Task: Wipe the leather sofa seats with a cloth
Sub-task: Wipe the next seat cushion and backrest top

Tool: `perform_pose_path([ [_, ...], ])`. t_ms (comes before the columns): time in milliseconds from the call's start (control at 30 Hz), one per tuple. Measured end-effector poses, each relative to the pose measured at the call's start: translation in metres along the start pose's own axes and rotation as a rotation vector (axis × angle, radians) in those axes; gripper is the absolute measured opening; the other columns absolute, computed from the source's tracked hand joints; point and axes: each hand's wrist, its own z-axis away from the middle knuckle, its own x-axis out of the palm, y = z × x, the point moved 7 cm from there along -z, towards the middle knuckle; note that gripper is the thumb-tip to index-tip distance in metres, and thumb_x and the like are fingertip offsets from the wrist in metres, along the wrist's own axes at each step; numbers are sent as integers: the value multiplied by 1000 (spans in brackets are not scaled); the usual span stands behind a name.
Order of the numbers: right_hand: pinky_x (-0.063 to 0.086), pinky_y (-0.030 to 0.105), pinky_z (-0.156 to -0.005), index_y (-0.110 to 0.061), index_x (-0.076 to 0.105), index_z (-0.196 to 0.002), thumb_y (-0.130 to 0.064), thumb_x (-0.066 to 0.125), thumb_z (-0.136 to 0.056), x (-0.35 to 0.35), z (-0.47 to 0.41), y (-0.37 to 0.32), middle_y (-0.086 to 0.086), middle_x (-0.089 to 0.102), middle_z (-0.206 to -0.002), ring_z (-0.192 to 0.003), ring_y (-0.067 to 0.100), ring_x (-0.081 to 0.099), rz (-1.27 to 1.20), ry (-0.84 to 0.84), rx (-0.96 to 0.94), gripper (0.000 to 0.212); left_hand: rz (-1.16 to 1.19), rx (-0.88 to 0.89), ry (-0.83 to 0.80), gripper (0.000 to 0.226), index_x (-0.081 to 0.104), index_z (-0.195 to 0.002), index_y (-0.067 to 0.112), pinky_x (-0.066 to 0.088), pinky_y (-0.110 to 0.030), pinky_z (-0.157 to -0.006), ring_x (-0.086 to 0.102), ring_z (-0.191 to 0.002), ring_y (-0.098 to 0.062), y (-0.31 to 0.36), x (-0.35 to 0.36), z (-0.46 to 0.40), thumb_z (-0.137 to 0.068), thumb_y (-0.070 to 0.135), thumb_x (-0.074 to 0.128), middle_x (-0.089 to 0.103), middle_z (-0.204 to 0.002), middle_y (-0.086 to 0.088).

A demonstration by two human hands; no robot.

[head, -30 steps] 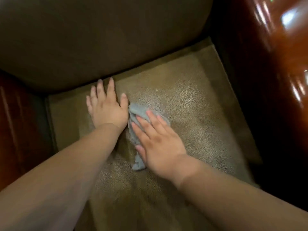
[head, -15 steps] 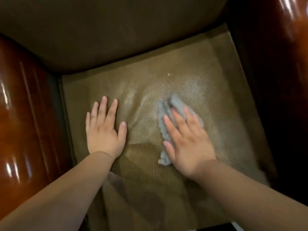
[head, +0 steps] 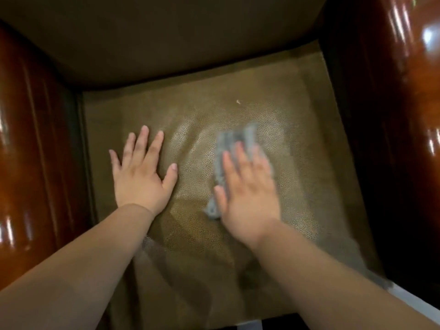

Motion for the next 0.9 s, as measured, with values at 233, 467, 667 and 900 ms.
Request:
perform_pose_path([
  [233, 25, 50, -126, -20, 41, -158, -54, 46, -101, 5, -41, 45, 10, 44, -160, -149, 34, 39, 60, 28, -163, 67, 40, 2, 35, 73, 27, -165, 35, 6, -64, -128, 11, -162, -25, -3, 4, 1, -96, 58, 35, 17, -175, 1],
  [467, -4, 49, -128, -20, 3, -167, -43, 8, -104, 8, -81, -6, 12, -7, -173, -160, 32, -7, 41, -142, 206, 67, -28, 12, -70, 75, 17, -167, 34, 6, -63, -128, 3, -162, -25, -2, 4, -2, -97, 61, 23, 6, -177, 0],
  [667, -9, 29, -124, -28, 22, -164, -48, 21, -106, -1, -87, -44, -4, 21, -172, -160, 19, 9, 2, -299, -443, 61, 4, -6, -149, 75, 15, -167, 36, -1, -58, -130, -7, -162, -19, -3, 0, -4, -98, 64, 18, -4, -176, 7],
  [900, 10, 44, -129, -6, 26, -162, -43, 22, -106, -12, -146, 147, 19, 16, -171, -158, 33, 14, 1, -84, 478, 68, 51, 3, -45, 71, 17, -166, 40, 1, -56, -130, 4, -163, -19, -5, 3, -1, -99, 61, 24, 8, -176, 8],
])
